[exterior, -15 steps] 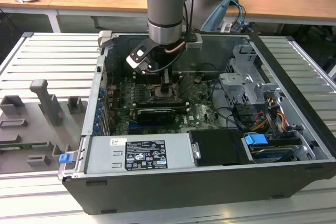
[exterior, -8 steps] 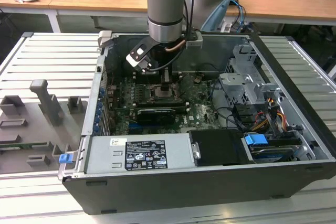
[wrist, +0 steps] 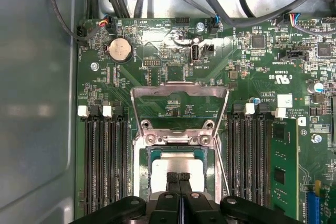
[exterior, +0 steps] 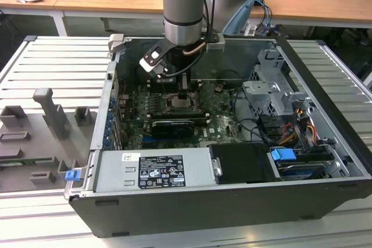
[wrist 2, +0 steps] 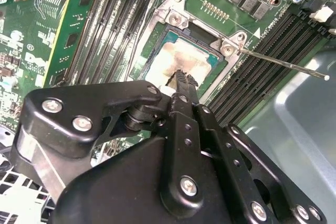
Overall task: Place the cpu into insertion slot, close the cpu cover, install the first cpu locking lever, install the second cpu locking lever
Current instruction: 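Close the cpu cover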
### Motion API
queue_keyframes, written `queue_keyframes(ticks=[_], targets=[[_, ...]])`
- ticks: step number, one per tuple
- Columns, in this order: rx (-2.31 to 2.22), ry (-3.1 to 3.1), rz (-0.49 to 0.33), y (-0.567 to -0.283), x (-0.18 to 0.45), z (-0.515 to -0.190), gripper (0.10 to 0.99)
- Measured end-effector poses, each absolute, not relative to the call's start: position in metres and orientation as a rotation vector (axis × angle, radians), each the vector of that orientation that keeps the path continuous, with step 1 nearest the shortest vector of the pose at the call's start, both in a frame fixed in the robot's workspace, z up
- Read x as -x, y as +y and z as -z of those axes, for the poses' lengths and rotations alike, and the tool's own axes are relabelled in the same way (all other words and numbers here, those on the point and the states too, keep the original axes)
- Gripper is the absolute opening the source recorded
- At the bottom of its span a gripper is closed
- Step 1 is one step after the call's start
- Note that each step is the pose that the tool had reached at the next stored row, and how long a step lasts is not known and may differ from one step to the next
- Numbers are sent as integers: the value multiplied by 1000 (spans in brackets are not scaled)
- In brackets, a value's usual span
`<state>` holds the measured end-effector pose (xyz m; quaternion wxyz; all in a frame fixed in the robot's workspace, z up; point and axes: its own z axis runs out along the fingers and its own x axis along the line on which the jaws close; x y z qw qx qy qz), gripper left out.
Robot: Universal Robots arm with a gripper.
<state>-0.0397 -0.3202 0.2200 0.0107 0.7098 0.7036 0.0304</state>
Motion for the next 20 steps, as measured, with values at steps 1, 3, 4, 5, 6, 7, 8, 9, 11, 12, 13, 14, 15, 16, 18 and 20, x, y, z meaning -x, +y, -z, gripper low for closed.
queue_keyframes(ticks=[1,3,4,5,6,7,8,9,11,12,13,14,15,16,18,20], targets=[[-2215,2196,-95,-320,40,-220,106],[-2215,2196,-94,-320,40,-221,106],[-2215,2196,-94,-320,40,-222,106],[-2215,2196,-95,-320,40,-223,106],[-2215,2196,-95,-320,40,-224,106],[-2215,2196,-95,-320,40,-224,106],[-2215,2196,-95,-320,40,-226,106],[-2215,2196,-95,-320,40,-228,106],[-2215,2196,-95,-320,40,-231,106],[-2215,2196,-94,-320,40,-233,106],[-2215,2196,-95,-320,40,-239,106],[-2215,2195,-95,-320,40,-246,106],[-2215,2195,-95,-320,40,-253,106],[-2215,2196,-94,-320,40,-257,106],[-2215,2195,-94,-320,40,-267,106],[-2215,2195,-94,-320,40,-272,106]])
